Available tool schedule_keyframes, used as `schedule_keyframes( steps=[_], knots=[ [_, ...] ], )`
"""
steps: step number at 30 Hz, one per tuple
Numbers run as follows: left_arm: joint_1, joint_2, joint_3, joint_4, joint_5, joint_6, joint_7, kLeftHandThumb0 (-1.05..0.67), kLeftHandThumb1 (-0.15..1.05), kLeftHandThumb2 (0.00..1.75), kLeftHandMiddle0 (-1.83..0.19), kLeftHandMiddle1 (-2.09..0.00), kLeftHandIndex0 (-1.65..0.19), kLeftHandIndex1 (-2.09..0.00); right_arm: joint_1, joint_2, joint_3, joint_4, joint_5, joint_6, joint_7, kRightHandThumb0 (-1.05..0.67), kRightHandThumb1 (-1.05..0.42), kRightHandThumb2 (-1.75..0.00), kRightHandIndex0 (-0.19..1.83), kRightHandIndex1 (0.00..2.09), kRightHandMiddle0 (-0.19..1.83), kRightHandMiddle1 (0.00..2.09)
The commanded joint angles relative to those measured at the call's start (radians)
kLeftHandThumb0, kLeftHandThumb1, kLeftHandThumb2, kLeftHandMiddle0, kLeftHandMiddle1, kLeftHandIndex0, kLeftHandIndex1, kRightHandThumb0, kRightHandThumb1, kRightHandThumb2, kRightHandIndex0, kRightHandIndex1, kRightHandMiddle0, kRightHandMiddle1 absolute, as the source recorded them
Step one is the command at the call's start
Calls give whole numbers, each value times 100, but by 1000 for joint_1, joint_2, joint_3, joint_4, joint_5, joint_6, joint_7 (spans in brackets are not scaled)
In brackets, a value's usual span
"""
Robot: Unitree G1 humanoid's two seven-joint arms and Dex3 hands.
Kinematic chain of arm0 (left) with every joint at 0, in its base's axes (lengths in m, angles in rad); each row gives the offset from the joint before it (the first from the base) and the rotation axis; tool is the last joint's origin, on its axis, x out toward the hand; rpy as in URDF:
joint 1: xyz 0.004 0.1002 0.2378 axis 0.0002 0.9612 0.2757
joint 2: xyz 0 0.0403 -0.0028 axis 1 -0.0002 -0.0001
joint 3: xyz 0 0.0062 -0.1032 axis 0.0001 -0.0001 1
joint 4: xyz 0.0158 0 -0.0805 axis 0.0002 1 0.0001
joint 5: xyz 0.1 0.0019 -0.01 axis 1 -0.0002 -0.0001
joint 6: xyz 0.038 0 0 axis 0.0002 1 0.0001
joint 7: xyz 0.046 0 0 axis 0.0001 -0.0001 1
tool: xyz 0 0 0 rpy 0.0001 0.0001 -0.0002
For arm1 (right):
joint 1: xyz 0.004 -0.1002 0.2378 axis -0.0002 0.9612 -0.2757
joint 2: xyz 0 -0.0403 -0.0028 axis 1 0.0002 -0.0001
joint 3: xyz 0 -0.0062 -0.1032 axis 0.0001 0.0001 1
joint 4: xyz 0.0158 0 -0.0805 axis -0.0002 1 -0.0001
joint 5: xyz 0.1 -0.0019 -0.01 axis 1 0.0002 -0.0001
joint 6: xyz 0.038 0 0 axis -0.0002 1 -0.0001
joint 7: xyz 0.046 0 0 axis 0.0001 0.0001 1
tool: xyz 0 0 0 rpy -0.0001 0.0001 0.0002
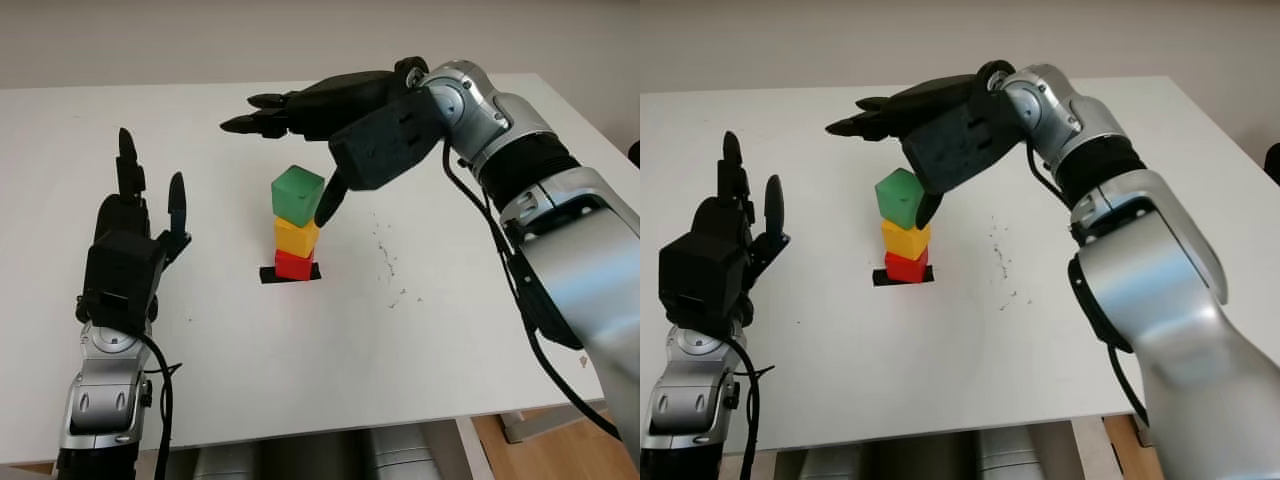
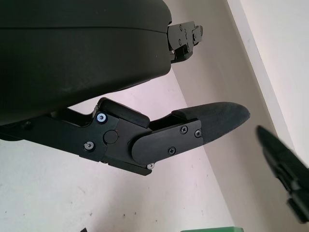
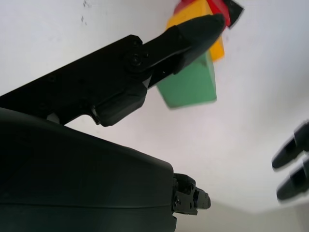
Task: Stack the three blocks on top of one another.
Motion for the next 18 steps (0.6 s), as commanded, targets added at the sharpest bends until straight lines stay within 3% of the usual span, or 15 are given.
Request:
schedule_keyframes(
  steps=[1,6,10,14,18],
  knots=[
    [-10,4,7,5,-2,-10,4,-79,105,73,18,-5,19,-4,-20,-50,-64,-44,57,2,-8,-103,-103,-35,-19,0,-19,0],
    [-3,10,19,6,-15,-22,-1,-79,105,71,19,-5,19,-4,65,-81,-187,-96,191,99,-35,-96,-105,-66,-19,0,-19,0],
    [-3,9,30,12,-29,-33,-5,-79,105,70,19,-5,18,-5,168,-81,-279,-124,289,156,-92,-90,-105,-73,-19,0,-19,0],
    [0,15,27,19,-27,-36,-9,-79,105,71,19,-5,19,-4,269,-59,-348,-144,373,227,-119,-95,-105,-72,-19,0,-19,0],
    [3,15,21,27,-26,-42,-11,-81,105,72,19,-4,19,-3,394,-8,-402,-172,442,269,-166,-94,-105,-75,-19,0,-19,0]
  ],
)
